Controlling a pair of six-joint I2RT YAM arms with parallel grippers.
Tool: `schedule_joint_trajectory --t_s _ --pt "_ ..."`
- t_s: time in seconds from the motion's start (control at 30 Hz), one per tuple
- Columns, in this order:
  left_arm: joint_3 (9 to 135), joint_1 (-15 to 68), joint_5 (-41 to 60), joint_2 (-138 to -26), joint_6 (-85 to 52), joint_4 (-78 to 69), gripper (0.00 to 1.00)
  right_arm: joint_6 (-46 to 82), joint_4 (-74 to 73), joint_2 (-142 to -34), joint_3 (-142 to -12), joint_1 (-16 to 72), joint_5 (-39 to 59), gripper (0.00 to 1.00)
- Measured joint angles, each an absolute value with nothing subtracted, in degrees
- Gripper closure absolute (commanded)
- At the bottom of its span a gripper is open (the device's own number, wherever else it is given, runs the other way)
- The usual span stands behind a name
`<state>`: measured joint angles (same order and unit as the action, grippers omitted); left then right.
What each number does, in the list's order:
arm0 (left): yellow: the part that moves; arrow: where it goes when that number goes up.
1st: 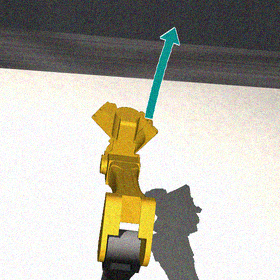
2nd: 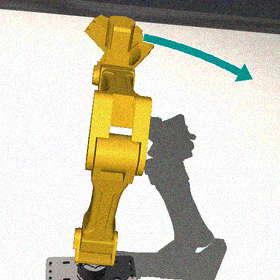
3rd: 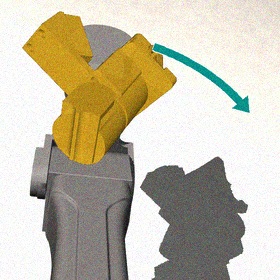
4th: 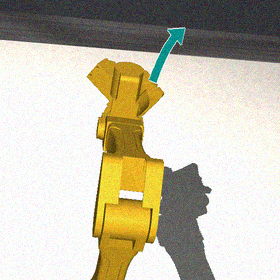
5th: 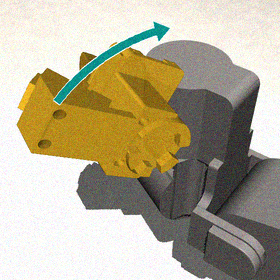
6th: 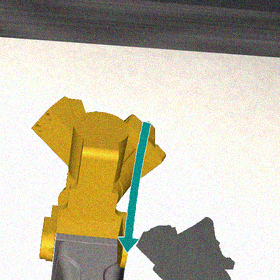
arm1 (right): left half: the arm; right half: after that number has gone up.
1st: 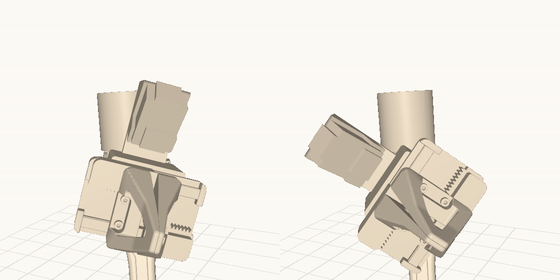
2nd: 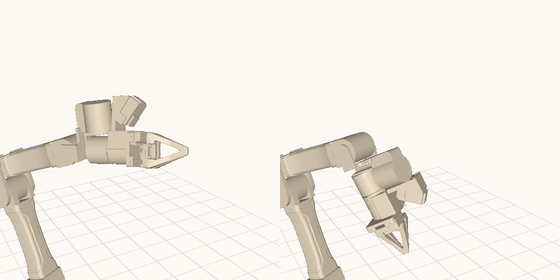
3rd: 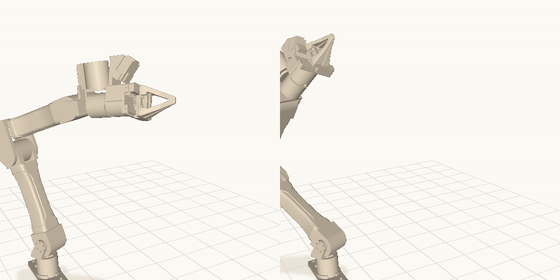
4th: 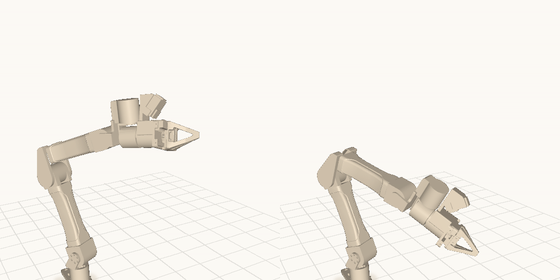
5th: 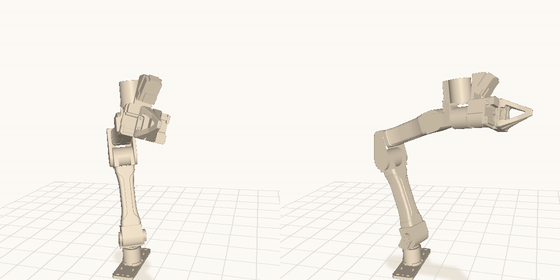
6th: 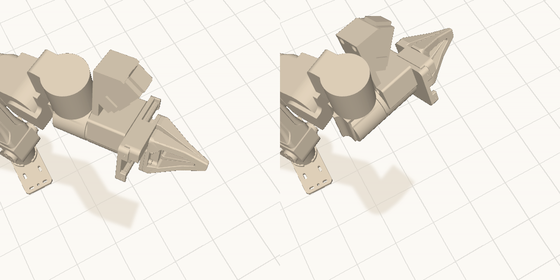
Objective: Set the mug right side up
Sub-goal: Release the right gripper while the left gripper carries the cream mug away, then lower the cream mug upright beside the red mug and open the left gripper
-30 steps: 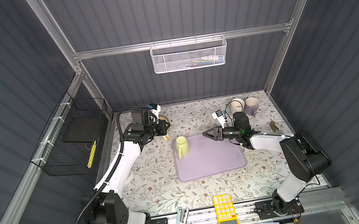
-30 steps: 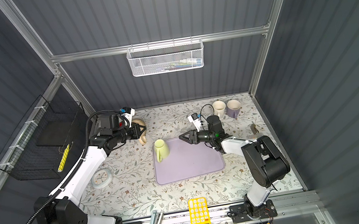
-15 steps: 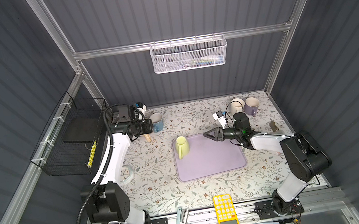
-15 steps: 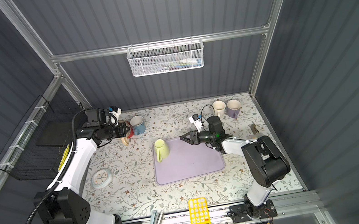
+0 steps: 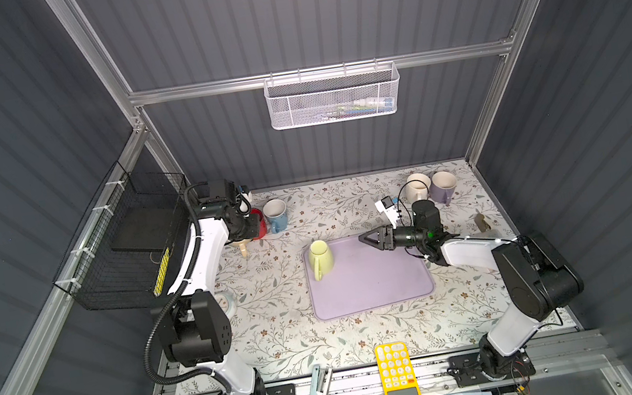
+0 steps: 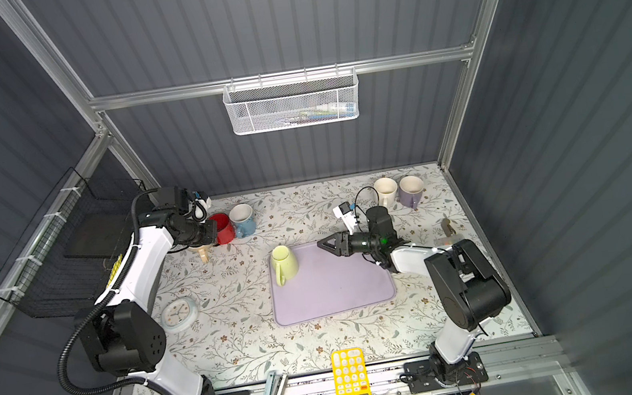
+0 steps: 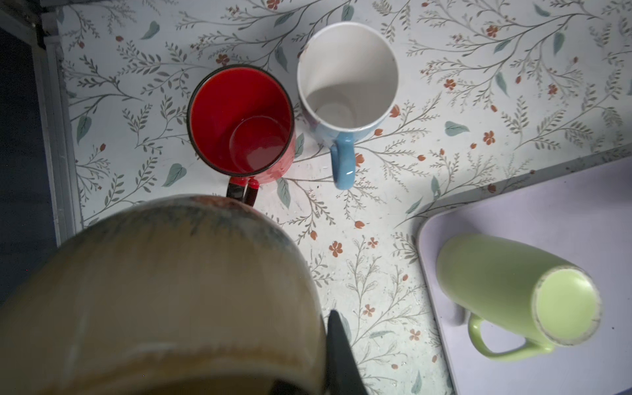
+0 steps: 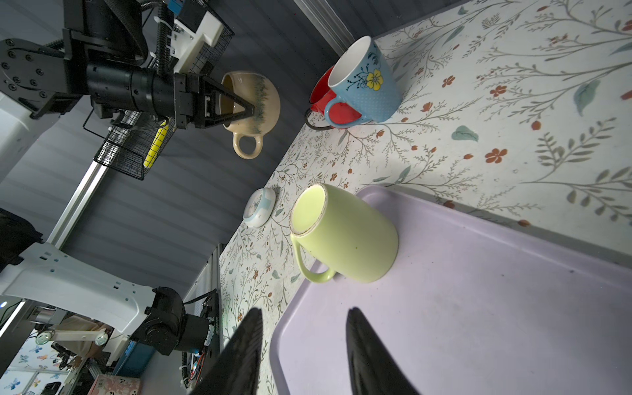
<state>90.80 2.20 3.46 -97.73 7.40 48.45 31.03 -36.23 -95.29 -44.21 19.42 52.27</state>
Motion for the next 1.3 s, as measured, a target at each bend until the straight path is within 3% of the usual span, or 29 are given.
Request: schedule_joint_trajectory --t_s 0.4,0.9,1.3 --pt "88.77 -4.49 4.14 -99.18 5.93 44.86 1.0 31.48 -36.84 -95.31 -43.53 19.33 52.49 0.58" --pt "86.78 -6.39 10.76 -109.93 4.25 39.07 1.0 31.46 -36.8 -95.31 -43.53 18.68 52.64 0.58" --pt "86.78 -6.48 14.31 -110.8 3.42 36.25 1.0 31.46 -36.71 -95.31 -43.13 18.46 52.56 0.58"
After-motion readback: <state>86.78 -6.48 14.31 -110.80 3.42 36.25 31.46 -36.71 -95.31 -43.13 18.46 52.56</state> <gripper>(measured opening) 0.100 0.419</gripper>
